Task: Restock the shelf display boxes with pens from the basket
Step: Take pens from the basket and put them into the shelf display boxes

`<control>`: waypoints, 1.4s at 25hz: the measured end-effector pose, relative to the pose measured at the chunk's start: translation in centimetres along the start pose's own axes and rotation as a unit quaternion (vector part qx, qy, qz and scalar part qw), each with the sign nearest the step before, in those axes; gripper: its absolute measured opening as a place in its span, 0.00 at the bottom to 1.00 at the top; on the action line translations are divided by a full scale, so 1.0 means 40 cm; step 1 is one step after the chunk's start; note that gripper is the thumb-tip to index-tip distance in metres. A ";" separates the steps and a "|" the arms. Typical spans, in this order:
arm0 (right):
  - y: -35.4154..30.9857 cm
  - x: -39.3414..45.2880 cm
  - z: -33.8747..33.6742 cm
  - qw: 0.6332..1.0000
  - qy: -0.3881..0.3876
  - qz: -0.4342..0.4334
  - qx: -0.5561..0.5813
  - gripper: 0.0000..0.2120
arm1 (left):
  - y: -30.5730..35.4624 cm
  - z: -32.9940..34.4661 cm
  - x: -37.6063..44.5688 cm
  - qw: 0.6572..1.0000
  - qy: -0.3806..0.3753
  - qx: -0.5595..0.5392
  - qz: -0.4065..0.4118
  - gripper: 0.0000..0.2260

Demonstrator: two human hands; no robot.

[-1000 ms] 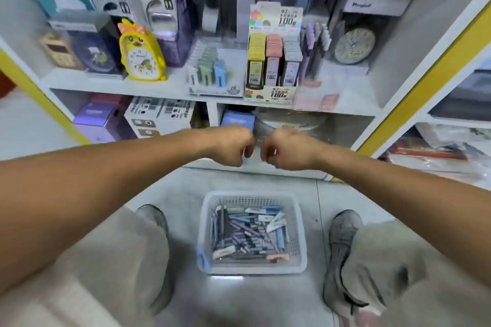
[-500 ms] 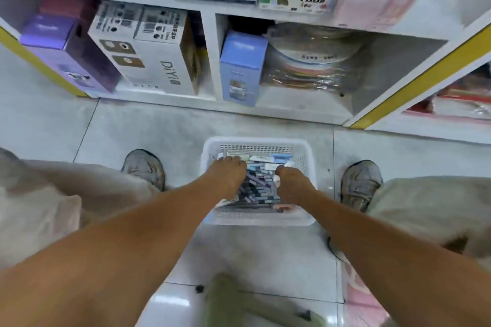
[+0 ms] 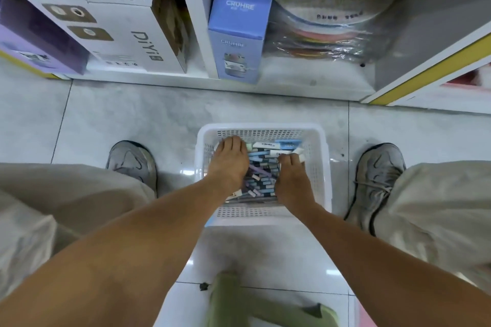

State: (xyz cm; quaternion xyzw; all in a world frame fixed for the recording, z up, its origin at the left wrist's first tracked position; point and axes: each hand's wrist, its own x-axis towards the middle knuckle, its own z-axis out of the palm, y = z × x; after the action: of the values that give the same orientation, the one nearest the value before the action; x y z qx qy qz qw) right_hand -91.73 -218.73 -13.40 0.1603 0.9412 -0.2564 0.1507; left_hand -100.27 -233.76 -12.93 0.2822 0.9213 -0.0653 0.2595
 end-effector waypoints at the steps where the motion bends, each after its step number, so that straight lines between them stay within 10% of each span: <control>1: -0.001 -0.002 0.006 1.000 0.007 -0.004 0.008 0.23 | 0.007 0.002 0.005 1.000 -0.004 -0.001 -0.005 0.46; 17: 0.011 -0.025 0.034 0.986 -0.031 0.050 0.158 0.24 | 0.108 0.054 0.022 0.995 -0.047 -0.090 -0.018 0.24; 27: 0.043 0.012 -0.020 0.976 0.113 0.046 0.183 0.21 | 0.062 0.006 0.037 0.980 -0.058 -0.188 0.028 0.15; 35: 0.037 0.041 -0.113 0.951 -0.013 0.169 0.257 0.15 | 0.021 -0.121 0.005 0.857 -0.155 -0.490 -0.028 0.10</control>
State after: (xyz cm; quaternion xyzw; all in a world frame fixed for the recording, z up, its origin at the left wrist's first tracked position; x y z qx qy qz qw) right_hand -93.55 -214.74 -10.92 0.3471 0.8005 -0.4625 0.1574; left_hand -102.08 -231.67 -8.88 0.0788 0.7892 0.3449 0.5020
